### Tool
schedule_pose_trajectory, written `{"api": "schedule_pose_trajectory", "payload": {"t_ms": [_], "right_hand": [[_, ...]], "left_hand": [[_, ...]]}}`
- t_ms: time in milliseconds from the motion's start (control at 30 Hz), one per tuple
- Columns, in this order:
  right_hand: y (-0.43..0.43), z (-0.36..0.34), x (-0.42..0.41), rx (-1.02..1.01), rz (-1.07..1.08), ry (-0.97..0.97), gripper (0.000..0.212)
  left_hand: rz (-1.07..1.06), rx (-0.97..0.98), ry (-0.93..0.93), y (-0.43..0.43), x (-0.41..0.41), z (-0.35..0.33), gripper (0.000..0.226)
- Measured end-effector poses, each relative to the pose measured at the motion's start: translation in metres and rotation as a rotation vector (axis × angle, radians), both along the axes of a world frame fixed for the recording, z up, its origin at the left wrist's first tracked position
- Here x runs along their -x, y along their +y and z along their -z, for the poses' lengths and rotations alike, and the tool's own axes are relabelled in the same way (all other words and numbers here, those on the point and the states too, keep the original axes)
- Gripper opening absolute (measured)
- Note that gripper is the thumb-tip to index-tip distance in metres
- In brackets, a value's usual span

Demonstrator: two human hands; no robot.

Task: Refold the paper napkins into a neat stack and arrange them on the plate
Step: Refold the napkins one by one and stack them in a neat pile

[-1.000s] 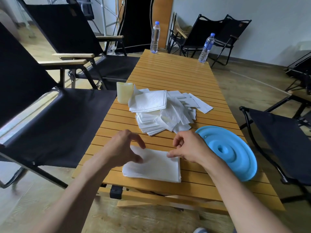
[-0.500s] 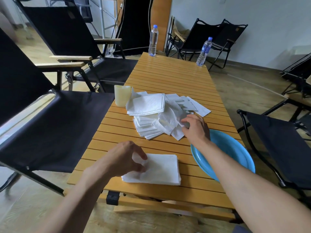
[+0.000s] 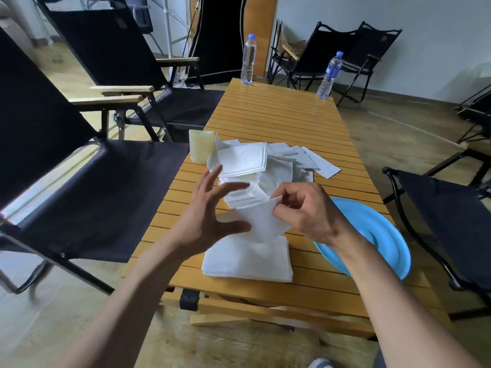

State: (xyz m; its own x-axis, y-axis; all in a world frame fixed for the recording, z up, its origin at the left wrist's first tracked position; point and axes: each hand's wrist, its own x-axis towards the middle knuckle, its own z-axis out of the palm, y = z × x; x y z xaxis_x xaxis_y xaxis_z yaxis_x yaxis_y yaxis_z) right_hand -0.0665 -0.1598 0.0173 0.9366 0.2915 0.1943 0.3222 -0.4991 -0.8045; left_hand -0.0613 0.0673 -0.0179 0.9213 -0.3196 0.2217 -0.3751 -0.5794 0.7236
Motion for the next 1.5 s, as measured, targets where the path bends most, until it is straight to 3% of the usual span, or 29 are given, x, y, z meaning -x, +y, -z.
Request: {"api": "schedule_pose_trajectory", "payload": {"t_ms": [100,267,433,633,733,833,1033,1133,1200,1333,1400,1500], "right_hand": [[-0.004,0.002,-0.001,-0.053,0.052,0.088,0.017],[-0.021,0.01,-0.004,-0.076,0.102,0.412,0.015],[-0.027,0.016,-0.004,-0.081,0.104,0.609,0.019],[-0.024,0.026,-0.001,0.207,0.139,0.793,0.032],[-0.02,0.032,-0.003,0.263,0.153,0.795,0.026],[-0.018,0.038,-0.006,0.308,0.159,0.78,0.022],[-0.018,0.044,-0.008,0.527,0.217,0.664,0.042],[-0.019,0.044,-0.01,0.602,0.258,0.553,0.052],[-0.02,0.045,-0.016,0.521,0.322,0.447,0.052],[-0.017,0.05,-0.043,0.432,0.547,-0.005,0.024],[-0.015,0.055,-0.062,0.52,0.552,-0.142,0.031],[-0.011,0.063,-0.089,0.627,0.444,-0.141,0.046]], "left_hand": [[0.045,0.083,0.079,0.005,-0.001,-0.002,0.015],[-0.033,0.176,0.345,0.015,-0.004,-0.001,0.003],[-0.054,0.257,0.624,0.018,-0.004,-0.004,0.02],[-0.318,0.161,0.637,0.015,-0.006,0.01,0.026],[-0.361,0.092,0.596,0.011,-0.008,0.014,0.023],[-0.39,0.012,0.577,0.008,-0.008,0.016,0.021],[-0.399,-0.142,0.547,0.008,-0.007,0.018,0.028],[-0.355,-0.234,0.425,0.008,-0.005,0.02,0.037],[-0.283,-0.246,0.3,0.007,-0.005,0.019,0.037],[-0.061,-0.313,0.222,0.001,0.0,0.016,0.023],[-0.012,-0.371,0.231,-0.002,0.003,0.017,0.019],[0.004,-0.399,0.225,-0.001,0.002,0.017,0.02]]}}
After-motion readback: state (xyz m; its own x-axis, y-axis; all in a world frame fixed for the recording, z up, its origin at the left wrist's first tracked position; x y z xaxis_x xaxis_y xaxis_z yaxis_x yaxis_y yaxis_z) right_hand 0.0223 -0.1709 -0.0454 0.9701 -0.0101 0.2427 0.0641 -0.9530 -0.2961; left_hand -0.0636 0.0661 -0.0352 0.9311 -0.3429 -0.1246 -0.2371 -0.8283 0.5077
